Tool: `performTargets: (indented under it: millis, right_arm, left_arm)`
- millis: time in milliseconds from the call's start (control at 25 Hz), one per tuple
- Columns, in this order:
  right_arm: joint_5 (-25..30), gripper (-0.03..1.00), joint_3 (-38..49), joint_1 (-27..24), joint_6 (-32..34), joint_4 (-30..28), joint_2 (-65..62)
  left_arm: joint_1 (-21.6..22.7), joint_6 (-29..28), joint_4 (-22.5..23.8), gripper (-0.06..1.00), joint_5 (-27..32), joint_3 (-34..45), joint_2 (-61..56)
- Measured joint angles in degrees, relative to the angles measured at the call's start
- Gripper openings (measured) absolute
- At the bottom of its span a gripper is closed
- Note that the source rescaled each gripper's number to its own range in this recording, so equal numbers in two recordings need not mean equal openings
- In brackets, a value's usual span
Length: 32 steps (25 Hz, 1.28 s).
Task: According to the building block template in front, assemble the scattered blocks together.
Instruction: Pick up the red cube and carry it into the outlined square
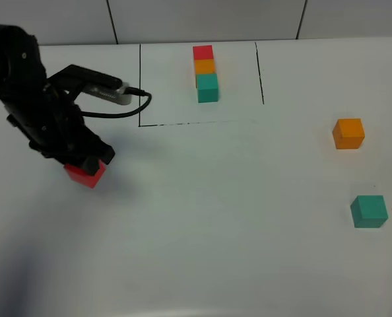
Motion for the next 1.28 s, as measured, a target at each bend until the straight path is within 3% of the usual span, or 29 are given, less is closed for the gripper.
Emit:
performTargets:
  millis: [400,680,960,1280]
  right_arm:
    - [0.00,0.72,0.00,0.00,0.19,0.00,0.00]
    - [0.00,0.72,0.00,0.00,0.19,0.00,0.00]
    - [0.00,0.72,0.00,0.00,0.24,0.00,0.00]
    - [0.00,0.72,0.00,0.00,0.30,0.00,0.00]
  left_arm:
    - [-7.53,18.69,1.11,0.00,14.42,-27.76,16.43]
    - [-12.11,28.97,1.23,0.00,14.74,-43.58,27.65]
    - [-15.07,35.27,1.28,0.00,14.78,-52.99,35.54]
    - [-17.17,39.90,1.05,0.00,14.78,-54.08,38.91]
